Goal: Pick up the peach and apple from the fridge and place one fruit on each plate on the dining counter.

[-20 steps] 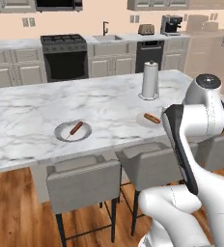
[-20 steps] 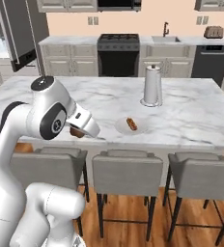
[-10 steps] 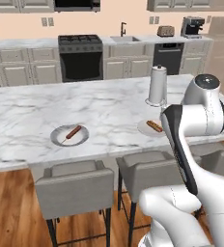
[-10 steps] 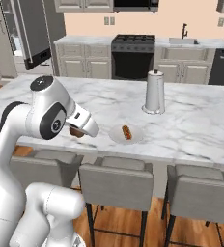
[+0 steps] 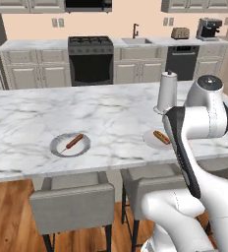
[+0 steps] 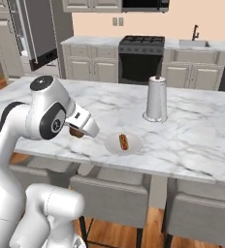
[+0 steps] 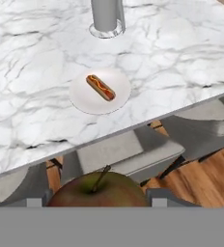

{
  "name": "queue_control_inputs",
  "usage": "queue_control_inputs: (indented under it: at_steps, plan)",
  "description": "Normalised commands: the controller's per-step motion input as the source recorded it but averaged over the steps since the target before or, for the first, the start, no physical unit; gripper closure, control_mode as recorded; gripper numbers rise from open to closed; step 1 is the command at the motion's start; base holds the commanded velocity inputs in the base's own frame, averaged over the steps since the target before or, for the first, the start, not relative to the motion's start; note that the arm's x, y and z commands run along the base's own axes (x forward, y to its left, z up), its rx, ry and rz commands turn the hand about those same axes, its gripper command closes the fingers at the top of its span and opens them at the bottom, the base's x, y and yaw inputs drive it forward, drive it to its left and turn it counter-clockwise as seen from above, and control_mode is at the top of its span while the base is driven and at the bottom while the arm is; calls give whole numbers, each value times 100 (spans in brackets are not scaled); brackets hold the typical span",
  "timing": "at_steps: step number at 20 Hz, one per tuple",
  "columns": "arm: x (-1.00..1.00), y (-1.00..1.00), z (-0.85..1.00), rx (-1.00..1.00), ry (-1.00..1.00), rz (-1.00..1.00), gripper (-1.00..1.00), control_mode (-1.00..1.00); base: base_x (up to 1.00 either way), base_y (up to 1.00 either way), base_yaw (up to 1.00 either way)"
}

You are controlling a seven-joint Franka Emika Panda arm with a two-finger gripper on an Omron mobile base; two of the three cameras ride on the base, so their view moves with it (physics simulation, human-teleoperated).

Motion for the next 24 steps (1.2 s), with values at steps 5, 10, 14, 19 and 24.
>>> queue_control_inputs:
  at_steps: [5, 10, 14, 19, 24]
  plan:
    - [0, 0, 0, 0, 0, 0, 100, 100, 40, -32, 14]
    - [11, -17, -6, 5, -2, 9, 100, -100, 14, -12, 6]
    - [33, -40, -51, 3, -1, 8, 100, -100, 0, 0, 0]
    - [42, -46, -60, 1, 0, 5, 100, -100, 0, 0, 0]
    - [56, -41, -38, 7, 0, 7, 100, -100, 0, 0, 0]
